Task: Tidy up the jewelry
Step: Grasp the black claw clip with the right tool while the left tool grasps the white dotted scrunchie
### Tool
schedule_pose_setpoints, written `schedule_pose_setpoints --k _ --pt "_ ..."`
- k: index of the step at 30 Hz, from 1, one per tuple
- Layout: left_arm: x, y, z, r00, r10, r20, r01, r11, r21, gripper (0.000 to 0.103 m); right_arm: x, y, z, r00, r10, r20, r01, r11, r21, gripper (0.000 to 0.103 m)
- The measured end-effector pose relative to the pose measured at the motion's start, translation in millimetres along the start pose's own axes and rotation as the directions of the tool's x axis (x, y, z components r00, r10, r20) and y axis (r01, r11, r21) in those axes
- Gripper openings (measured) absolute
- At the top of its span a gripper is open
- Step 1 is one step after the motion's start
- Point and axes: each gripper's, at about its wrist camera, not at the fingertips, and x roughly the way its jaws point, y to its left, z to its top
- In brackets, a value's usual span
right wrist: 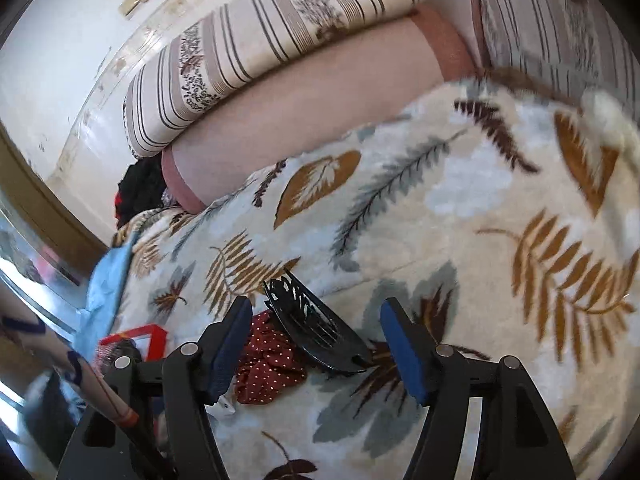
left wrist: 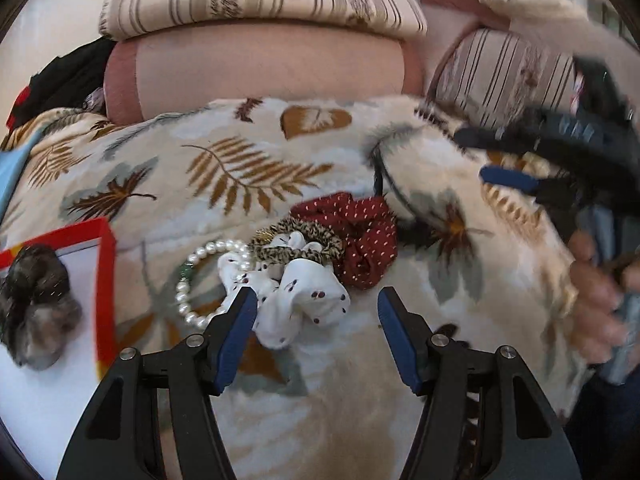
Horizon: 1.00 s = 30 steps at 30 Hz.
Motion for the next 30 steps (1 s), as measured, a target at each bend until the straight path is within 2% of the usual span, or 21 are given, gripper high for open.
schedule_pose_setpoints --k 2,5,6,7,8,9,10,15,21,27,30 --pt "12 2 1 1.0 0.013 -0.017 -0.013 1.0 -0.012 0.062 3 -4 2 1.0 -0.003 -0.001 0.003 1.0 -0.004 0.071" --pt "22 7 4 0.998 0.064 0.001 -0.064 0.998 -0.027 0.062 10 -7 3 1.0 -0.01 -0.023 0.01 1.0 -0.021 0.071" --pt "27 9 5 0.997 0.081 -0.003 -0.081 0.996 -0.034 0.058 13 -8 3 0.999 -0.005 -0.035 0.004 1.0 -0.02 0.071" --pt "30 10 5 0.995 0.096 -0.011 -0.096 0.995 -0.04 0.053 17 -9 2 0.998 -0.002 -0.055 0.001 1.0 -0.019 0.071" --pt "32 10 4 0.994 0.11 -0.021 -0.111 0.993 -0.039 0.038 20 -11 3 0.998 -0.003 -0.064 0.002 1.0 -0.02 0.071" --pt "33 11 4 0.992 0.122 -0.02 -0.123 0.992 -0.037 0.016 23 -13 2 0.998 -0.013 -0.069 0.011 1.0 -0.02 0.071" --pt "32 13 5 0.993 0.12 -0.019 -0.121 0.992 -0.045 0.014 26 -14 2 0.997 -0.02 -0.074 0.019 1.0 -0.022 0.071" --pt "9 24 7 0.995 0.09 0.044 -0.085 0.991 -0.105 0.014 41 -18 -3 0.989 0.022 -0.147 -0.027 0.999 -0.031 0.076" --pt "-19 23 12 0.99 0.045 0.132 -0.031 0.994 -0.104 0.014 59 -4 -15 0.98 -0.035 -0.196 0.005 0.988 -0.156 0.077" --pt "-25 20 14 0.988 0.031 0.15 -0.017 0.996 -0.092 0.014 76 3 -27 0.968 -0.15 -0.201 0.094 0.96 -0.263 0.077" --pt "-25 21 14 0.989 0.034 0.147 -0.02 0.995 -0.099 0.014 78 2 -27 0.968 -0.13 -0.214 0.073 0.963 -0.258 0.053"
